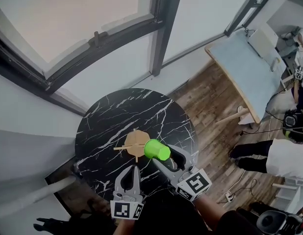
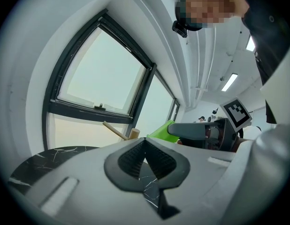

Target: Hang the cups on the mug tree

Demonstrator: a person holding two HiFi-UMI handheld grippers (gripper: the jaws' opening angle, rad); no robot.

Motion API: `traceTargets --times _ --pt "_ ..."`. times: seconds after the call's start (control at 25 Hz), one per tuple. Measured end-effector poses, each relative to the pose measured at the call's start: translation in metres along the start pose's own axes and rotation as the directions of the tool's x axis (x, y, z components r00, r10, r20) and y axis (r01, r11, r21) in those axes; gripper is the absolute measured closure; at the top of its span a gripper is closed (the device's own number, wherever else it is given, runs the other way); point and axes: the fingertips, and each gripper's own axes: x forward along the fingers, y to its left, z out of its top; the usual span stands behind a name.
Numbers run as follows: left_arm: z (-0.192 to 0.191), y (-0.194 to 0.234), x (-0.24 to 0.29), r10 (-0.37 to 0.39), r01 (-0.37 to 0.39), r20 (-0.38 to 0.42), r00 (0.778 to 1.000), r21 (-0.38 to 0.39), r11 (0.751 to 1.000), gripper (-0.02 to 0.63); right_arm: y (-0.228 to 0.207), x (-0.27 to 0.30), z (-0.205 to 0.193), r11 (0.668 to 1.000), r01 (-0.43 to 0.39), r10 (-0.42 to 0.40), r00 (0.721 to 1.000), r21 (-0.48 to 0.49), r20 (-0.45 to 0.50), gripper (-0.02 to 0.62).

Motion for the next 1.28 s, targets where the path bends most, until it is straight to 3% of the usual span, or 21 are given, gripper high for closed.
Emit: traceTargets --times 1.28 --pt "-0.004 0.002 0.004 0.028 -0.028 -0.010 1.000 -0.007 1.000 0.606 0.000 0.016 -0.017 0.984 -0.123 0.116 0.991 0.128 0.059 0.357"
